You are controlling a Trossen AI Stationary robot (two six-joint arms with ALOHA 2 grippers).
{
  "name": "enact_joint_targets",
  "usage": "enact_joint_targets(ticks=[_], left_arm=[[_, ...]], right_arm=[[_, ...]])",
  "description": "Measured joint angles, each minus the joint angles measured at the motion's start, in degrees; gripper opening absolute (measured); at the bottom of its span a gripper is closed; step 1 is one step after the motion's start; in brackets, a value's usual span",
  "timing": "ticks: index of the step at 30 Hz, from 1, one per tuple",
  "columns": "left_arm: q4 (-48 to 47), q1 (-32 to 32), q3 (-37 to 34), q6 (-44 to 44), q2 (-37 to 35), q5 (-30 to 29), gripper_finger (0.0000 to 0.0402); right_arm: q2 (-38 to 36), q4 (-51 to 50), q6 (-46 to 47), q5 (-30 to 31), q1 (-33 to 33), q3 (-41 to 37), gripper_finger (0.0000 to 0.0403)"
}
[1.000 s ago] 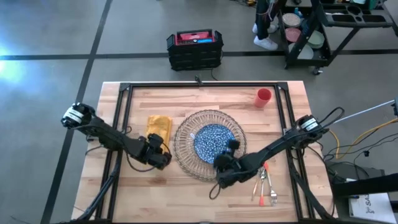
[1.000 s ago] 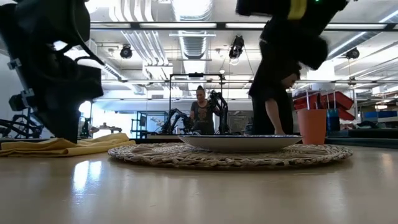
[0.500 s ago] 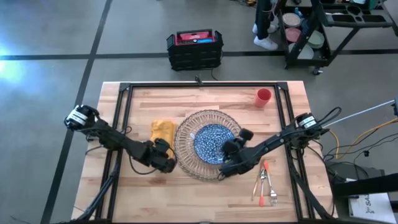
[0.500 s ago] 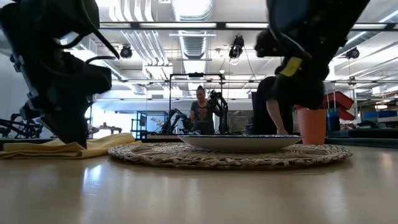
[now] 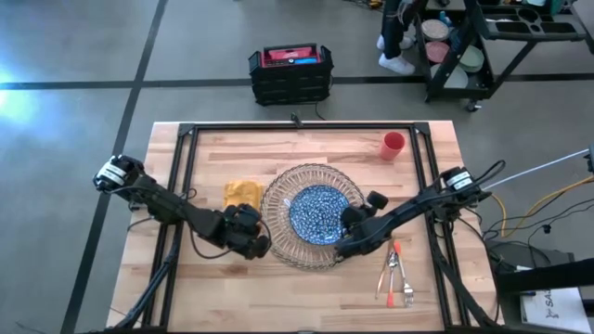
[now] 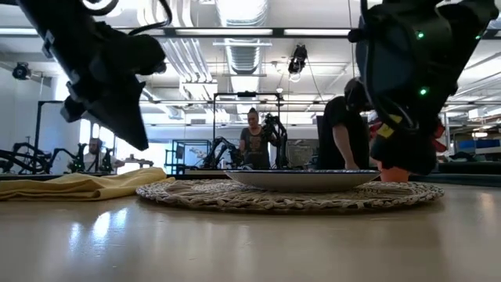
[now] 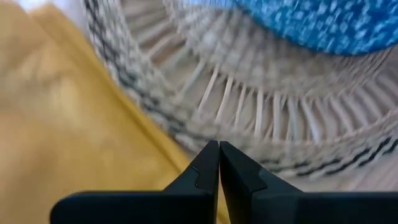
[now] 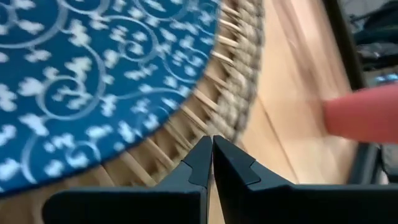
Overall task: Set table place
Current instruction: Adjust the blue and white patterned plate on the brown table mat, then put the orange fork on the yellow napkin
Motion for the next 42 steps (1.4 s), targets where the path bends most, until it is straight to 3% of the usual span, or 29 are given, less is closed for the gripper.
enact_joint_targets(ticks=[7, 19, 24, 28, 33, 38, 40, 42], left_arm=[[4.51, 1.79, 0.57, 3.25, 2.42, -4.85, 0.0000], [8.02, 4.81, 0.95, 5.22, 11.00, -0.41, 0.0000], [8.87, 4.96, 0.98, 5.22, 12.57, 0.84, 0.0000], [8.99, 4.96, 0.98, 5.49, 12.38, 1.19, 0.0000], [8.98, 4.98, 0.98, 12.38, 7.11, 1.87, 0.0000], [9.22, 5.18, 0.98, 20.84, -4.22, -4.49, 0.0000], [9.20, 5.22, 0.98, 23.32, -9.24, -6.70, 0.0000], [9.31, 5.22, 0.98, 24.32, -13.31, -7.32, 0.0000]], right_arm=[[-0.04, 8.13, -5.86, 0.38, -2.58, -0.99, 0.0000], [-0.09, 14.59, -19.55, 4.82, -3.43, 3.90, 0.0000], [-0.52, 11.56, -19.25, 4.68, -3.53, 3.89, 0.0000], [-1.69, 0.55, -13.18, 6.40, -4.32, 3.25, 0.0000], [-6.42, -9.48, -10.88, 8.09, -8.22, 3.38, 0.0000], [-16.08, -8.94, -18.27, 8.24, -13.17, 3.29, 0.0000], [-20.88, -8.87, -19.72, 2.69, -14.62, 2.96, 0.0000], [-25.67, -9.00, -19.89, -8.09, -15.65, 1.70, 0.0000]])
